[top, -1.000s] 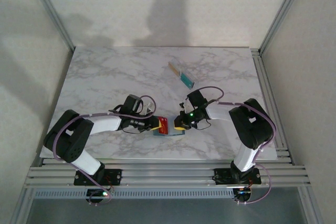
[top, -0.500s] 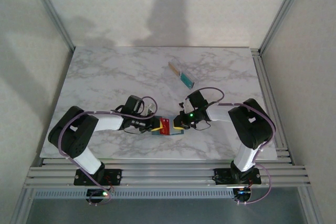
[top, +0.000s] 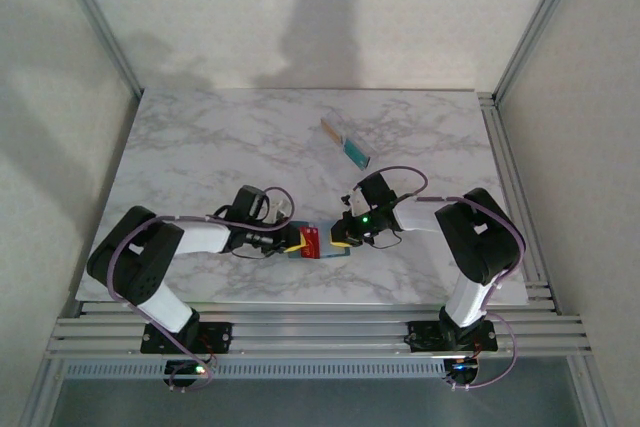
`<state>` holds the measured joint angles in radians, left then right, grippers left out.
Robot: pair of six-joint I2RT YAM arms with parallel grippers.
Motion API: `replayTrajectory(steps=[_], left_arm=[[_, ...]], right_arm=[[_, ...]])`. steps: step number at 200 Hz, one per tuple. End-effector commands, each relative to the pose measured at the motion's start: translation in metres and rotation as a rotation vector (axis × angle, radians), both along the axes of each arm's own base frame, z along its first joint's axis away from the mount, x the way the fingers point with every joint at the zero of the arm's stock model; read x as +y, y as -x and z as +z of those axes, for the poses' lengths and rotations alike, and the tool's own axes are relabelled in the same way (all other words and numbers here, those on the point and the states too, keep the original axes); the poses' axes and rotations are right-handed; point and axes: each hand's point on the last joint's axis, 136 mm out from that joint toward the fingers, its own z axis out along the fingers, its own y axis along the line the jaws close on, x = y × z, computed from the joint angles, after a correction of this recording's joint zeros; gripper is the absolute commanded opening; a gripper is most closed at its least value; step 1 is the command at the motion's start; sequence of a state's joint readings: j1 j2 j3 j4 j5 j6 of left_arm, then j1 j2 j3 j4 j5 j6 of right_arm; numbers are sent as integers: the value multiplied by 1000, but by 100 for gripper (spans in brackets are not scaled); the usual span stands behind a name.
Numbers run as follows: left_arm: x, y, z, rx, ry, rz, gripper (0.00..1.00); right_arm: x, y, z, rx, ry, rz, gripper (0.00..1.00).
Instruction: Put the credit cards into the card holder
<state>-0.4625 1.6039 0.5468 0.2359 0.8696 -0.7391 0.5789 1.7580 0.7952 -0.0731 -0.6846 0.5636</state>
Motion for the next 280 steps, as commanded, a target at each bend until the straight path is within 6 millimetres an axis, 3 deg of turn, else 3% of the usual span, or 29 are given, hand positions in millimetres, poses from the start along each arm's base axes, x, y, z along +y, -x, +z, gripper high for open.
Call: replayTrajectory(steps=[1, 146, 240, 280], left_arm=[[2, 0, -5, 24, 17, 27, 0], [-8, -17, 15, -73, 78, 3, 0], [-10, -16, 6, -75, 81, -16, 0], [-10, -15, 4, -69, 84, -21, 0]], right_arm=[[-21, 12, -23, 67, 108, -24, 11], [-15, 13, -20, 88, 85, -4, 13], [-16, 15, -21, 92, 84, 4, 14], [-16, 14, -19, 86, 77, -1, 21]])
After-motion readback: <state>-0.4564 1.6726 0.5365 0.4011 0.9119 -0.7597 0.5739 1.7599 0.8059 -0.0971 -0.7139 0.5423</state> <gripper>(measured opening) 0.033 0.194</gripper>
